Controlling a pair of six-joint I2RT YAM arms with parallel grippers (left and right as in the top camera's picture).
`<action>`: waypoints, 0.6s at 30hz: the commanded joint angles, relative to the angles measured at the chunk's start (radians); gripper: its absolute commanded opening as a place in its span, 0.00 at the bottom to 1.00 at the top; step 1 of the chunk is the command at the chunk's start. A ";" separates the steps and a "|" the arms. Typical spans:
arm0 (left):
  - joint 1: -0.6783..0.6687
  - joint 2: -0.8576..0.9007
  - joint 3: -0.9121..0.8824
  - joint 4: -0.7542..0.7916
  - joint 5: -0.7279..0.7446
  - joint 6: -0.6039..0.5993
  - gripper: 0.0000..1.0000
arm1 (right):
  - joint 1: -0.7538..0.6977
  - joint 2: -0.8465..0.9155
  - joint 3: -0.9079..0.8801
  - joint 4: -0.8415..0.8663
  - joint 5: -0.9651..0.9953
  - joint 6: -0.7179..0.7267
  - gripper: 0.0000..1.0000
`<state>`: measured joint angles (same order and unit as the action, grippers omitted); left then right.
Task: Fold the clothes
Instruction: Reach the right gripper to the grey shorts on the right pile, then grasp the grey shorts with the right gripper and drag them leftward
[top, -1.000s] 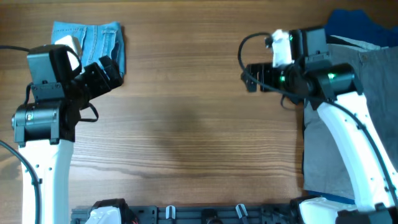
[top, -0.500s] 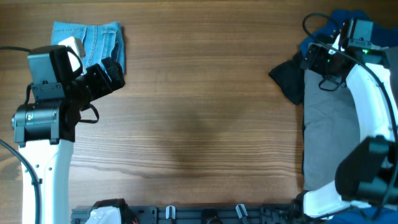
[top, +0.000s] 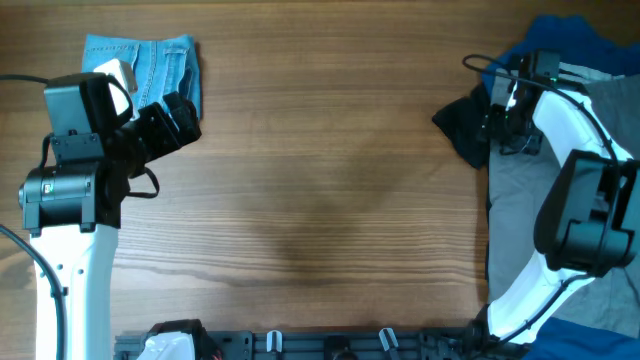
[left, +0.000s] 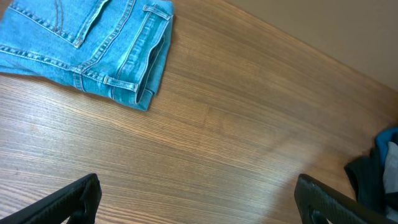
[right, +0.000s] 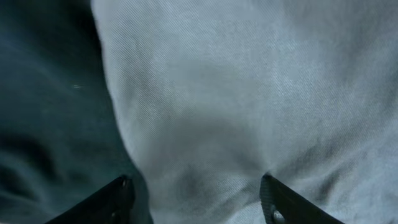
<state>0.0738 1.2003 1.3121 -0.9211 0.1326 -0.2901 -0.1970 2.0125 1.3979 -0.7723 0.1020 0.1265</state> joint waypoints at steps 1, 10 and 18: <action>-0.005 0.001 0.023 0.000 0.016 0.020 1.00 | 0.004 0.011 0.018 0.002 0.110 0.052 0.57; -0.005 0.001 0.023 -0.001 0.016 0.020 1.00 | -0.044 -0.014 0.075 -0.041 0.071 0.146 0.07; -0.004 -0.011 0.024 0.011 -0.090 0.054 1.00 | -0.097 -0.110 0.274 -0.143 -0.321 -0.182 0.04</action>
<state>0.0738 1.2003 1.3121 -0.9199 0.1211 -0.2771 -0.2844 1.9968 1.5551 -0.8883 0.0639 0.1810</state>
